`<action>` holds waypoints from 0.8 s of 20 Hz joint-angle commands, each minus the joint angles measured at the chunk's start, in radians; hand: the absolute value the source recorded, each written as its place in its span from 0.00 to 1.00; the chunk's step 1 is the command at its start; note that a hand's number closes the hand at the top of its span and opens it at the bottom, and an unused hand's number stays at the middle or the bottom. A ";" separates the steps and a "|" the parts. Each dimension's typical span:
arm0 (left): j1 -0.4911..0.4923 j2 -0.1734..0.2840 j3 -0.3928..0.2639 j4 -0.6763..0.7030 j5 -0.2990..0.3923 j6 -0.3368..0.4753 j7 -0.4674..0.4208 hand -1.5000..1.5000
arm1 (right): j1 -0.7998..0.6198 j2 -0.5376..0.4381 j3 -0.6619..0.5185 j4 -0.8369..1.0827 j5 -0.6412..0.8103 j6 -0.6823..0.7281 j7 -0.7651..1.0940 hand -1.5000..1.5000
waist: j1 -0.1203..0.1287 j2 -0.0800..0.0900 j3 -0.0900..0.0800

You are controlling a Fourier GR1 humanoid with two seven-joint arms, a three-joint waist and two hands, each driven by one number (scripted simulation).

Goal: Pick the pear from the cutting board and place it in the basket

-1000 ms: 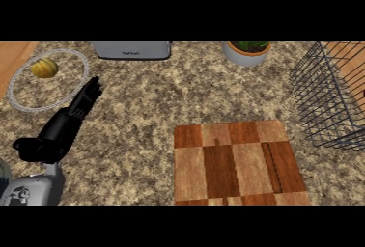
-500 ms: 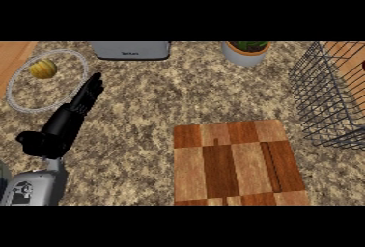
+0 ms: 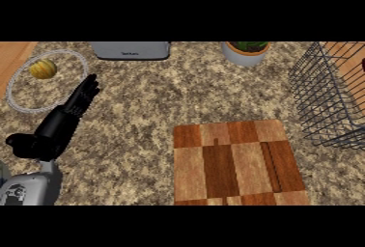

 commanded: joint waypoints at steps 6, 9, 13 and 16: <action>0.008 -0.030 -0.045 -0.050 -0.038 0.023 0.016 0.50 | -0.150 0.021 -0.128 0.341 -0.040 -0.106 -0.220 1.00 | 0.014 0.002 0.001; -0.028 -0.037 -0.036 0.028 -0.052 0.038 0.010 0.50 | -0.230 0.016 -0.100 0.483 0.000 -0.121 -0.300 0.00 | 0.008 0.003 0.000; -0.040 -0.024 0.004 0.057 -0.038 0.042 -0.021 0.50 | -0.211 -0.048 -0.106 0.528 -0.004 -0.051 -0.408 0.00 | 0.001 0.001 0.000; -0.008 -0.009 -0.014 0.008 -0.037 0.011 -0.001 0.50 | -0.302 -0.074 -0.112 0.599 -0.005 -0.041 -0.417 0.00 | 0.011 0.003 0.000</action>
